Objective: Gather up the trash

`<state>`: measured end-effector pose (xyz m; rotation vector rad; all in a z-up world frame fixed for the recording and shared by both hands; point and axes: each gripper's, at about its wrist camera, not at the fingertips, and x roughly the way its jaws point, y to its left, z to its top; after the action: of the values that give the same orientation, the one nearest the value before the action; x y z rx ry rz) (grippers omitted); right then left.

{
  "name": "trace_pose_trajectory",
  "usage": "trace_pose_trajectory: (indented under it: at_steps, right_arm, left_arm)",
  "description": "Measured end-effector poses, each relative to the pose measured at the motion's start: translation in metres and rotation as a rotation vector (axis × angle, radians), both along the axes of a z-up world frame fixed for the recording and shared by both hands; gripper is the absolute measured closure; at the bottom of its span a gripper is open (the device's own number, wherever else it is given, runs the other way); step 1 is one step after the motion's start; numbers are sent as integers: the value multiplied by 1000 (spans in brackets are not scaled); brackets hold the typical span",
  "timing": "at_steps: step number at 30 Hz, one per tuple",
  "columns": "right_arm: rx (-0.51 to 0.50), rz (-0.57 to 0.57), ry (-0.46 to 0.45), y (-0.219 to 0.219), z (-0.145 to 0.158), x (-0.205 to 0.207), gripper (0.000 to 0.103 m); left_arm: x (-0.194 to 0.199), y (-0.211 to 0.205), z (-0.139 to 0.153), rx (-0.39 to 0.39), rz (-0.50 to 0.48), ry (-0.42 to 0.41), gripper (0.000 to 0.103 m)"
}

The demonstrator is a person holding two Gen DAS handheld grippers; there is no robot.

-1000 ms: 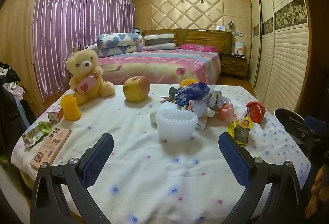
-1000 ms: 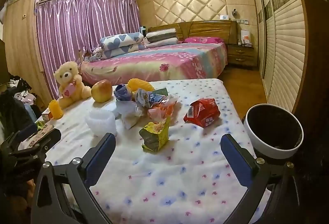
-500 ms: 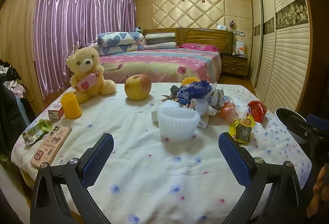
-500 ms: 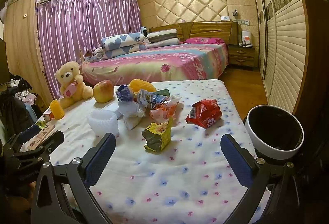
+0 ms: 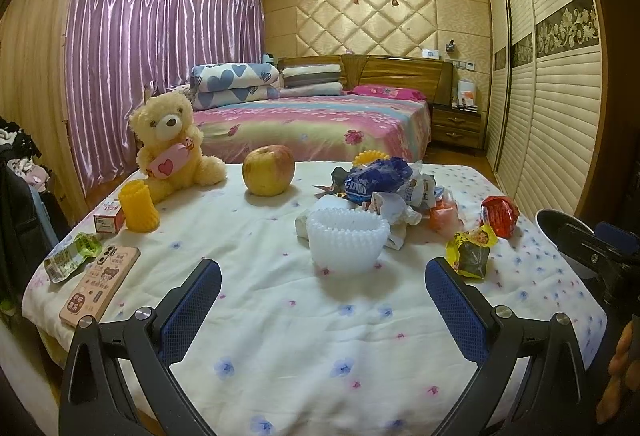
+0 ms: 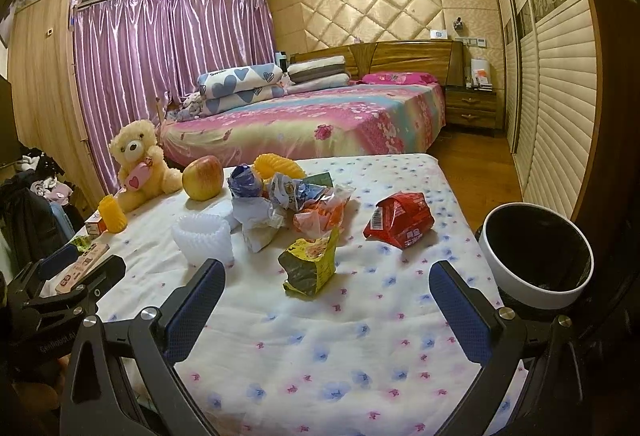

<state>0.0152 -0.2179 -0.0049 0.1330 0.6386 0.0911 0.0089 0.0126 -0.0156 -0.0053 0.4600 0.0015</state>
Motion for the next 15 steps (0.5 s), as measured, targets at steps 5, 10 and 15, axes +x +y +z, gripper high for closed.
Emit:
trace_pose_trajectory:
  at_steps: [5, 10, 15]
  right_arm:
    - [1, 0, 1, 0, 0, 0, 1]
    - [2, 2, 2, 1, 0, 1, 1]
    - [1, 3, 3, 1, 0, 0, 1]
  left_arm:
    - [0, 0, 2, -6, 4, 3, 0]
    - [0, -2, 3, 1, 4, 1, 0]
    - [1, 1, 1, 3, 5, 0, 0]
